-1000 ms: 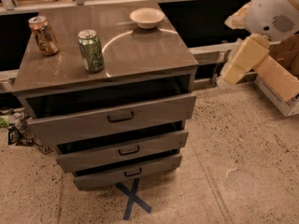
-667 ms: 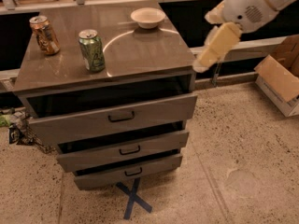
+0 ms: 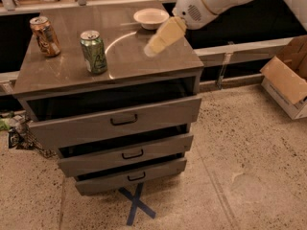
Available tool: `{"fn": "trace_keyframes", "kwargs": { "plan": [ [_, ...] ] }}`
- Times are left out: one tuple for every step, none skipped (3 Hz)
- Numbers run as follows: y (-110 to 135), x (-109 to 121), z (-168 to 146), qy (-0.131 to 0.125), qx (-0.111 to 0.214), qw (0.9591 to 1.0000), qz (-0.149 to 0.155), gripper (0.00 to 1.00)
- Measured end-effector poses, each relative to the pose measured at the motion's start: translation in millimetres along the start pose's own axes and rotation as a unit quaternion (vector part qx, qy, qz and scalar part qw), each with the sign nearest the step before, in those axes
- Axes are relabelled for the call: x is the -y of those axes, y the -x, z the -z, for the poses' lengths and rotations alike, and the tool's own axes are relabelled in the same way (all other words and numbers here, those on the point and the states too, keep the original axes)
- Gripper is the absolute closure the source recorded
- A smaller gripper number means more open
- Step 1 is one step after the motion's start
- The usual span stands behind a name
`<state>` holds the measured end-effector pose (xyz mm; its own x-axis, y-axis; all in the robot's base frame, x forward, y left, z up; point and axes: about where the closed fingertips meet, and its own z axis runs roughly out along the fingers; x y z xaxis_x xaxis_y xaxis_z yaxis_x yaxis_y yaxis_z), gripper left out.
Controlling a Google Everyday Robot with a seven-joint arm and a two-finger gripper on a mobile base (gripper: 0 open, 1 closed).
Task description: Place orange can into paper bowl
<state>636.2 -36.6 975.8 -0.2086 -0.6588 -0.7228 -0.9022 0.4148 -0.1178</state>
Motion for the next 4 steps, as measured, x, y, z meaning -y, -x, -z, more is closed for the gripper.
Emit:
{"fn": "trace_keyframes", "kwargs": {
  "plan": [
    [16.5,15.4,2.5,-0.035,0.032,0.9989,-0.003,0.00],
    [21.5,12.3,-5.2,-0.050,0.056,0.9971,-0.011,0.00],
    [69.8,24.9,-31.6,-0.058,0.134,0.9891,-0.014,0.00],
    [120.7,42.8,-57.2,-0.054,0.187,0.9808,0.005,0.00]
  ]
}}
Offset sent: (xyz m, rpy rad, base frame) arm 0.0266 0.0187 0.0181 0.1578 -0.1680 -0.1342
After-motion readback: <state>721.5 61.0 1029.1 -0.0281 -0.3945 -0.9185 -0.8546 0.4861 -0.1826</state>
